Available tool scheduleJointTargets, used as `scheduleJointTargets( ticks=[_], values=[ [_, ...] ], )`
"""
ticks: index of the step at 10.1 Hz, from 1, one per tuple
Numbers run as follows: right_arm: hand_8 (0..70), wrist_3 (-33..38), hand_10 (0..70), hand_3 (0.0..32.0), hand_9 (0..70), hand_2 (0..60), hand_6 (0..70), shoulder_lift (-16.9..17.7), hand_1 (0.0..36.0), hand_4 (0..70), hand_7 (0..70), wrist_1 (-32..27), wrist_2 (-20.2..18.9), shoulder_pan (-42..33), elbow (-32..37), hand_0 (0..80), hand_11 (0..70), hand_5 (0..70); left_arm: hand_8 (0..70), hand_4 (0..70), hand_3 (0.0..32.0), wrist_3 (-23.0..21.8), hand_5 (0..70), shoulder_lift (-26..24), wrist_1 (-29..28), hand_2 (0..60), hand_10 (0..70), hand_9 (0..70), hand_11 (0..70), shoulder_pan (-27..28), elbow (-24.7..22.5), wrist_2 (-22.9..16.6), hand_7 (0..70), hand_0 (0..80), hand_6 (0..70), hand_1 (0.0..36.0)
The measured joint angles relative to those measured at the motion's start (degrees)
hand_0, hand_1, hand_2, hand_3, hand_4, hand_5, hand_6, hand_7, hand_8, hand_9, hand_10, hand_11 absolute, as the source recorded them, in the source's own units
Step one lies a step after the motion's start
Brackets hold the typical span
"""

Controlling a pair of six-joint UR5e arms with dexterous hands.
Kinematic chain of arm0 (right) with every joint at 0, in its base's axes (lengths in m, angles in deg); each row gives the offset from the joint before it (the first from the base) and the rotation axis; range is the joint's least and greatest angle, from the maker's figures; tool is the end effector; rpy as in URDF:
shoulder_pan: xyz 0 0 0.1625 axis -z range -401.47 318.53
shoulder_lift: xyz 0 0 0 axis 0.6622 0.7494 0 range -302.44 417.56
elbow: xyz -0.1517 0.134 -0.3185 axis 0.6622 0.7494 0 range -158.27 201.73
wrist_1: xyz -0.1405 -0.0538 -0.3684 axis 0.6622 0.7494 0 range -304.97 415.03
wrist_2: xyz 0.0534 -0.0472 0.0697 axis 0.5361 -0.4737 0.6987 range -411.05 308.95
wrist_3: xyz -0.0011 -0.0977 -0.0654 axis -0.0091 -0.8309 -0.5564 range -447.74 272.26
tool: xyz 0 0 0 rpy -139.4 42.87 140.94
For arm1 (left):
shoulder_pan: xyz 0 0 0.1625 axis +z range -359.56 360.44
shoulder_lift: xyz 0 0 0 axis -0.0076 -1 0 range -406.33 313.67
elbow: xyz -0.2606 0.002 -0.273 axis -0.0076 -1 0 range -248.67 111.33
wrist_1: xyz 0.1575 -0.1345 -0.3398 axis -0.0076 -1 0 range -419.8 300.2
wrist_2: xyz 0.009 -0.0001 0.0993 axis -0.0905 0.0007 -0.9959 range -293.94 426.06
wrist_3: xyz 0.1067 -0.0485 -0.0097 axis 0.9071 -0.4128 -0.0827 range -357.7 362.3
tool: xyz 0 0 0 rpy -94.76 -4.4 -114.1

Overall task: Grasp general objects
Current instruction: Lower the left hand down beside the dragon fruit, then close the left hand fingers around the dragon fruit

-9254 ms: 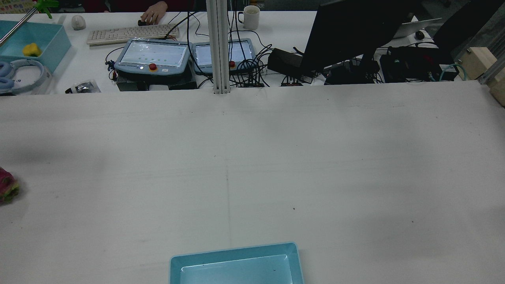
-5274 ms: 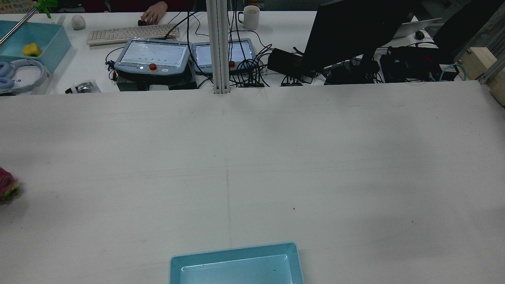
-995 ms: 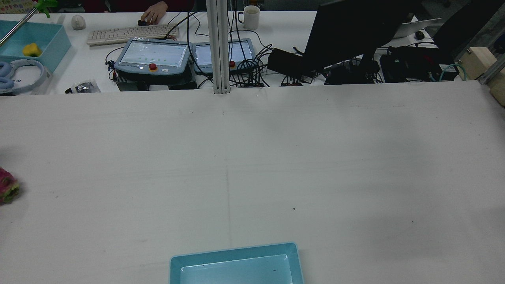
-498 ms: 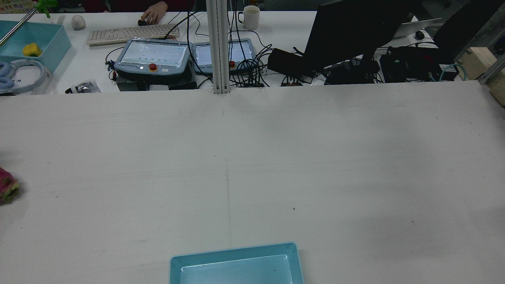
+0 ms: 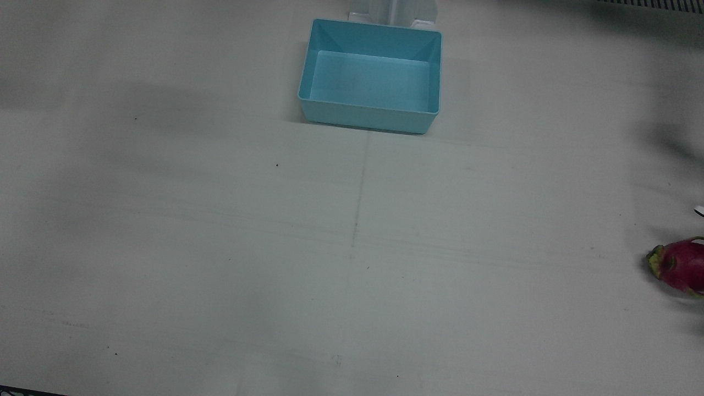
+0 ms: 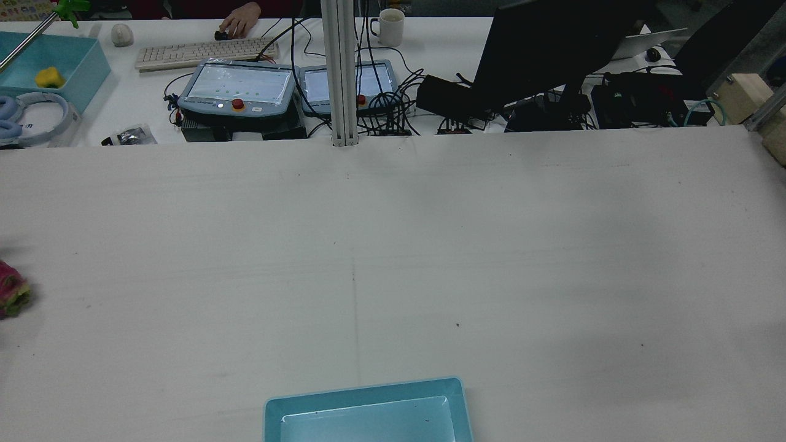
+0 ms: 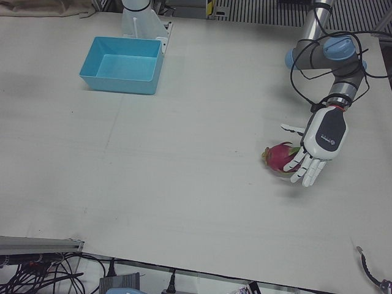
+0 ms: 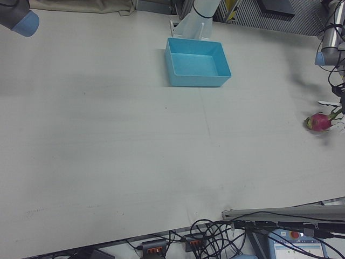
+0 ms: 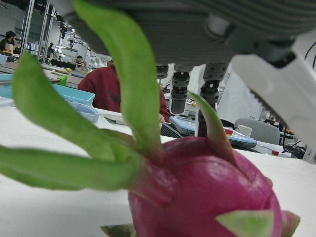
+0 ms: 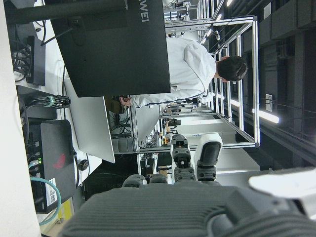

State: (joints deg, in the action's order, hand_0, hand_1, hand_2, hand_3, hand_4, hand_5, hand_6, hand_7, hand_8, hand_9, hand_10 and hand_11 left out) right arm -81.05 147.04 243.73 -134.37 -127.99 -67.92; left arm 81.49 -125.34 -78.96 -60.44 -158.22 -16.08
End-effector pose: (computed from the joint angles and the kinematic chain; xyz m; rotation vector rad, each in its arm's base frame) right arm 0.1177 -0.4872 0.6546 0.0415 1.9773 -2.2865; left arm 0.0761 -0.4434 0.6906 0.8669 1.5988 -1.0300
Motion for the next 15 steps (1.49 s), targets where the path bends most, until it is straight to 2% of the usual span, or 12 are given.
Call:
scheduleJointTargets(
  ticks=[3, 7, 10, 15],
  values=[
    [0.0, 0.00, 0.0, 0.0, 0.0, 0.0, 0.0, 0.00, 0.0, 0.0, 0.0, 0.00, 0.00, -0.02, 0.00, 0.0, 0.0, 0.0, 4.1, 20.9, 0.0, 0.05, 19.3, -0.35, 0.09, 0.2, 0.7, 2.7, 2.1, 3.56, 0.60, 4.77, 20.5, 52.6, 9.6, 15.5],
    [0.0, 0.00, 0.0, 0.0, 0.0, 0.0, 0.0, 0.00, 0.0, 0.0, 0.0, 0.00, 0.00, -0.03, 0.00, 0.0, 0.0, 0.0, 1.9, 16.7, 0.0, 0.59, 11.7, -0.59, 1.23, 1.9, 0.0, 1.6, 0.0, 4.15, 0.68, 8.88, 15.4, 53.5, 6.3, 17.7],
    [0.0, 0.00, 0.0, 0.0, 0.0, 0.0, 0.0, -0.02, 0.0, 0.0, 0.0, 0.00, 0.00, -0.03, 0.00, 0.0, 0.0, 0.0, 2.0, 17.2, 0.0, 3.61, 12.0, -0.67, 1.12, 4.2, 0.0, 1.5, 0.0, 4.18, 0.62, 9.93, 14.7, 54.3, 5.9, 18.9],
    [0.0, -0.01, 0.0, 0.0, 0.0, 0.0, 0.0, 0.00, 0.0, 0.0, 0.0, 0.00, 0.00, -0.04, 0.00, 0.0, 0.0, 0.0, 2.8, 19.8, 0.0, 4.94, 13.7, -0.71, 0.48, 7.4, 0.0, 1.8, 0.0, 4.25, 0.85, 10.11, 16.3, 54.4, 6.7, 19.5]
  ],
)
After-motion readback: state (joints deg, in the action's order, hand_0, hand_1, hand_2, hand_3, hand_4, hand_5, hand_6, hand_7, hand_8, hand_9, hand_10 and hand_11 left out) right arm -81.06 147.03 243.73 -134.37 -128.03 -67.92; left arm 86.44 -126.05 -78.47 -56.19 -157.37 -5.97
